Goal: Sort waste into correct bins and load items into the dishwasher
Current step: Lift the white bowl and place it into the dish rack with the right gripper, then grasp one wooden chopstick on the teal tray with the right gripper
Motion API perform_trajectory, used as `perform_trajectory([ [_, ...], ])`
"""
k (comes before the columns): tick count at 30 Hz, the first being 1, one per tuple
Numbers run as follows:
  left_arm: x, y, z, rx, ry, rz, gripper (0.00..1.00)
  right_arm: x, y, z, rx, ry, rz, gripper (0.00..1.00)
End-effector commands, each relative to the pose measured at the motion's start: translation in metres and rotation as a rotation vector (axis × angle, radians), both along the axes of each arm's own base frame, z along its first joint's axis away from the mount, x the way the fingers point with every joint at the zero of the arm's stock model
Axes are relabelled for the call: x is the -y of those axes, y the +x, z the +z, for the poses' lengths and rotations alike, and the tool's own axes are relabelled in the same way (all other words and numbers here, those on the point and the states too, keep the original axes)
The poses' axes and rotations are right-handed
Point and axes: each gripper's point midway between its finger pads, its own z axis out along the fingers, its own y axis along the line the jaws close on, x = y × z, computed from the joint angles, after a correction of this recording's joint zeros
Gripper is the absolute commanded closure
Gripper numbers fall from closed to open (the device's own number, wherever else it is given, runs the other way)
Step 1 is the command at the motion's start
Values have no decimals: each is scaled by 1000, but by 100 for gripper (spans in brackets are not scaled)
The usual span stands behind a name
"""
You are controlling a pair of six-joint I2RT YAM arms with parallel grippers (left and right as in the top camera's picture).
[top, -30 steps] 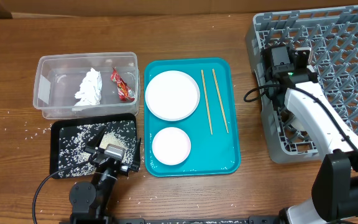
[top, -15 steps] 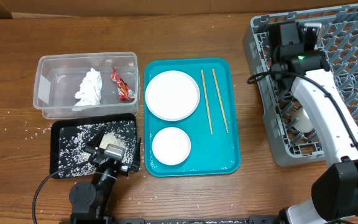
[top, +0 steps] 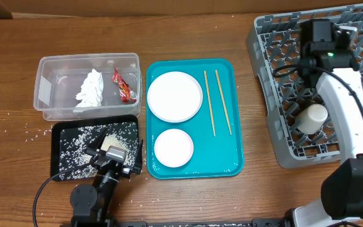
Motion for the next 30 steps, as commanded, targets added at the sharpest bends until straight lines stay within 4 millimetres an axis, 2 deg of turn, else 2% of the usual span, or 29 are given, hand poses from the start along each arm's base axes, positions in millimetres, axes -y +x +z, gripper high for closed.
perform_trajectory([
  [1, 1, -1, 1, 13, 13, -12, 0, 3, 0, -24, -43, 28, -17, 96],
  [3, 1, -1, 1, 13, 13, -12, 0, 4, -2, -39, -89, 22, -20, 96],
  [6, 1, -1, 1, 13, 13, -12, 0, 0, -2, -51, -126, 24, -18, 96],
  [13, 1, -1, 1, 13, 13, -12, 0, -17, -17, -57, -164, 42, -39, 96],
  [20, 1, -1, 1, 13, 13, -12, 0, -23, -27, -61, -209, 71, -41, 96],
  [21, 1, -1, 1, 13, 13, -12, 0, -25, -29, -63, -222, 85, -38, 92],
  [23, 1, -1, 1, 13, 13, -12, 0, -30, -33, -69, -244, 129, -29, 77],
  [24, 1, -1, 1, 13, 13, -12, 0, -34, -34, -72, -251, 153, -24, 73],
  [28, 1, -1, 1, 13, 13, -12, 0, -49, -36, -74, -276, 228, 5, 66],
  [30, 1, -1, 1, 13, 13, -12, 0, -55, -36, -71, -280, 225, 22, 59],
])
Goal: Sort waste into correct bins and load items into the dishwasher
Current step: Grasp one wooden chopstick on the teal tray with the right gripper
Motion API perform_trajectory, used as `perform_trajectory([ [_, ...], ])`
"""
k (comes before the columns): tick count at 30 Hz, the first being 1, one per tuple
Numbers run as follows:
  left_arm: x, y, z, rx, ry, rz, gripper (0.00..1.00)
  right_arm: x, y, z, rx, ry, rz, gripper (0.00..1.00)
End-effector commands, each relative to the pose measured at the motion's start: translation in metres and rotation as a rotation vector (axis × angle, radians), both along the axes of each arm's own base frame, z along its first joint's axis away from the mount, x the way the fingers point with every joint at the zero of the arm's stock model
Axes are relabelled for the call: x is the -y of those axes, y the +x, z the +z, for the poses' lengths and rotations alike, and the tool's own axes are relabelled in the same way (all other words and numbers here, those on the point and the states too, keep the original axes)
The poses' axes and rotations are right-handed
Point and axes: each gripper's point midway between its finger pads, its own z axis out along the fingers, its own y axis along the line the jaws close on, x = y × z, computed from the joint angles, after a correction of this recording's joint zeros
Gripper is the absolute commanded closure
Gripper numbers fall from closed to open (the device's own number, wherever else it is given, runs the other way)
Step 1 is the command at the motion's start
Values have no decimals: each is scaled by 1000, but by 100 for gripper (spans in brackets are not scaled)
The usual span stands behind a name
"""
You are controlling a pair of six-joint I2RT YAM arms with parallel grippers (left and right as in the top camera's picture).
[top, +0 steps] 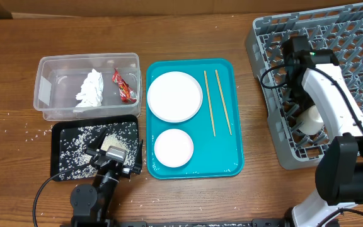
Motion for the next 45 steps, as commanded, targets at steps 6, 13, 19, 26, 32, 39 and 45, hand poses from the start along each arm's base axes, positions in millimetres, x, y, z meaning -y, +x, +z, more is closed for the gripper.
perform_trajectory([
  [6, 1, -1, 1, 13, 13, -12, 0, -48, 18, 37, 89, 83, 101, 36],
  [13, 1, -1, 1, 13, 13, -12, 0, -144, 20, 54, 148, 516, 244, 34],
  [19, 1, -1, 1, 13, 13, -12, 0, -225, 4, 33, 45, 816, 352, 39],
  [26, 1, -1, 1, 13, 13, -12, 0, -255, 4, -29, -20, 679, 502, 46],
  [32, 1, -1, 1, 13, 13, -12, 0, -259, 10, -77, -69, 656, 552, 67],
  [39, 1, -1, 1, 13, 13, -12, 0, -277, -10, -122, -248, 719, 653, 55],
  [45, 1, -1, 1, 13, 13, -12, 0, -277, -13, -151, -292, 661, 634, 68],
])
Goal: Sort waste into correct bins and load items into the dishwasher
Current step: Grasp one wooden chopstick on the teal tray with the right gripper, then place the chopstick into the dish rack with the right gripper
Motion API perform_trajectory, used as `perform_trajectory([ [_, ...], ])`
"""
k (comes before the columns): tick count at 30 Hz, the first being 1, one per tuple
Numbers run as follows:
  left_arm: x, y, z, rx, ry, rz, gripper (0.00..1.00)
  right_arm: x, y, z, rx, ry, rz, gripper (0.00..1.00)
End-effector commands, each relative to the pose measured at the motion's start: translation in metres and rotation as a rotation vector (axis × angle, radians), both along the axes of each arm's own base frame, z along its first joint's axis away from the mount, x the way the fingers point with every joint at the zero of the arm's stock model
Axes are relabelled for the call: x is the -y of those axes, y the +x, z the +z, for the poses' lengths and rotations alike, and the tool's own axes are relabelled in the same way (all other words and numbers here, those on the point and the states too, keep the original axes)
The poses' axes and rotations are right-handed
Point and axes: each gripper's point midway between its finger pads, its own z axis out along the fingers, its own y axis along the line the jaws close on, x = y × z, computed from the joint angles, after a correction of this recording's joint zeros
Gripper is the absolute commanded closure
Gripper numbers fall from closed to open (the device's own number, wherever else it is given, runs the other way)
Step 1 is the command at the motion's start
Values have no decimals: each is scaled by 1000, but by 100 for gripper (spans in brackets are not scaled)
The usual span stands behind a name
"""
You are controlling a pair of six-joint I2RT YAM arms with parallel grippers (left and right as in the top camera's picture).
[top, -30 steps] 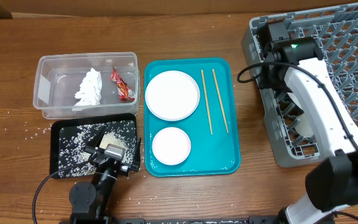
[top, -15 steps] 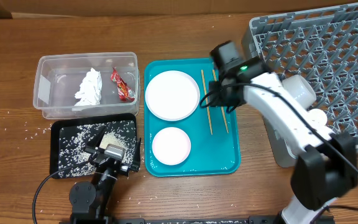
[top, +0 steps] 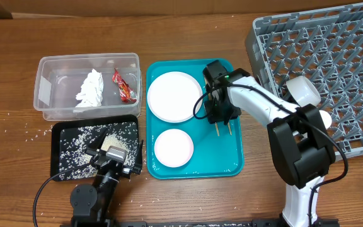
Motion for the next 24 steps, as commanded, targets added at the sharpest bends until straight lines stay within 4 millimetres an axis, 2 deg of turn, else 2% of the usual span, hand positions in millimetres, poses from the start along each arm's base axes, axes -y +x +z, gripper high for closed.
perform_trajectory([
  [1, 1, -1, 1, 13, 13, -9, 0, 4, -5, -21, -26, -57, 3, 75],
  [4, 1, -1, 1, 13, 13, -9, 0, 13, -3, -20, -18, -107, -14, 95],
  [7, 1, -1, 1, 13, 13, -9, 0, 11, 0, -4, -18, -107, -34, 96],
  [11, 1, -1, 1, 13, 13, -9, 0, 5, 16, 42, 54, -66, -56, 96],
  [15, 1, -1, 1, 13, 13, -9, 0, 7, 37, 104, 185, 4, -88, 96],
  [17, 1, -1, 1, 13, 13, -9, 0, 19, 48, 134, 266, 17, -123, 96],
  [19, 1, -1, 1, 13, 13, -9, 0, 44, 57, 156, 342, -20, -173, 96],
  [21, 1, -1, 1, 13, 13, -9, 0, 80, 66, 170, 401, -102, -222, 96],
  [24, 1, -1, 1, 13, 13, -9, 0, 127, 73, 172, 411, -213, -220, 96],
])
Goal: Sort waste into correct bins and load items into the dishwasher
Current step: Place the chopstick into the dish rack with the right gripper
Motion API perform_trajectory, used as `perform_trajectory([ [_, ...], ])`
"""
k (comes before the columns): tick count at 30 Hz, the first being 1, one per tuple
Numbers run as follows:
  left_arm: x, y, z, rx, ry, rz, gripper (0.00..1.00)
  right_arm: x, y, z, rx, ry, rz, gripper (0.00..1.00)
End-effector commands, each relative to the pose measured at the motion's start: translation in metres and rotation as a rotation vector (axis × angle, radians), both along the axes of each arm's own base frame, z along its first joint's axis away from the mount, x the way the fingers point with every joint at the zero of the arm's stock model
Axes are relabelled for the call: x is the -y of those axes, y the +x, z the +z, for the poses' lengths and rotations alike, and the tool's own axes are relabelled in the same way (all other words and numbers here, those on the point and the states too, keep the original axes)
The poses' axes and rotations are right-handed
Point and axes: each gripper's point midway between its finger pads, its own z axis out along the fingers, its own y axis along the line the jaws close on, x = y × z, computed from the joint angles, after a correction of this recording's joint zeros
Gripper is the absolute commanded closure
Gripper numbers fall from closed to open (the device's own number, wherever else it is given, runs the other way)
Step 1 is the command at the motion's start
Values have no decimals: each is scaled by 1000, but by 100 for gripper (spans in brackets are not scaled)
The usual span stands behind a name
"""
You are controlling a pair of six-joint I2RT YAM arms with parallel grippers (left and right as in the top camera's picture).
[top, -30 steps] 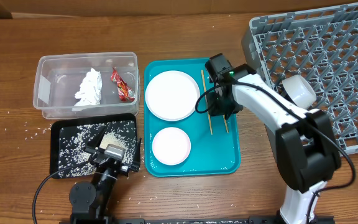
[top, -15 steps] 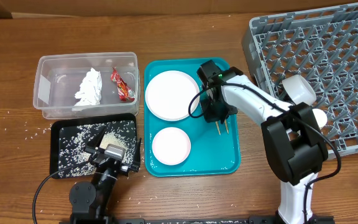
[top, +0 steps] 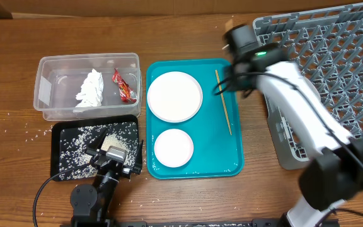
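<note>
A teal tray (top: pixel 169 167) holds a large white plate (top: pixel 174 95), a small white plate (top: pixel 173 147) and one wooden chopstick (top: pixel 224 103). My right gripper (top: pixel 230 79) hangs above the tray's far right corner, beside the grey dish rack (top: pixel 333 69). It is blurred by motion and its fingers look closed; what they hold is too smeared to make out. The left gripper (top: pixel 110 153) rests low over the black tray (top: pixel 65 135) of scattered rice, and its jaws are hidden under the wrist.
A clear plastic bin (top: pixel 46 88) at the left holds a crumpled white tissue (top: pixel 90 88) and a red wrapper (top: pixel 124 86). Rice grains (top: pixel 33 133) lie on the table around the black tray. The right arm crosses the rack's near left part.
The right gripper was low over the two chopsticks in the tray; now it is higher and farther back near the rack. Only one chopstick lies on the tray. The left arm has not moved.
The right gripper was over the rack beside a white cup. It then stood nearer the rack's left edge, and later down on the tray's two chopsticks. Now it is raised by the rack's corner and one chopstick is gone from the tray.
</note>
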Motion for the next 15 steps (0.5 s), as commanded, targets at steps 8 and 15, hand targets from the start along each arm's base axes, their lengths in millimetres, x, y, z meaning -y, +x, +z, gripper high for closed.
perform_trajectory([
  [8, 1, -1, 1, 13, 13, -9, 0, 100, 20, -17, -59, -169, 108, 96],
  [15, 1, -1, 1, 13, 13, -9, 0, 105, 24, -24, -75, -253, 156, 55],
])
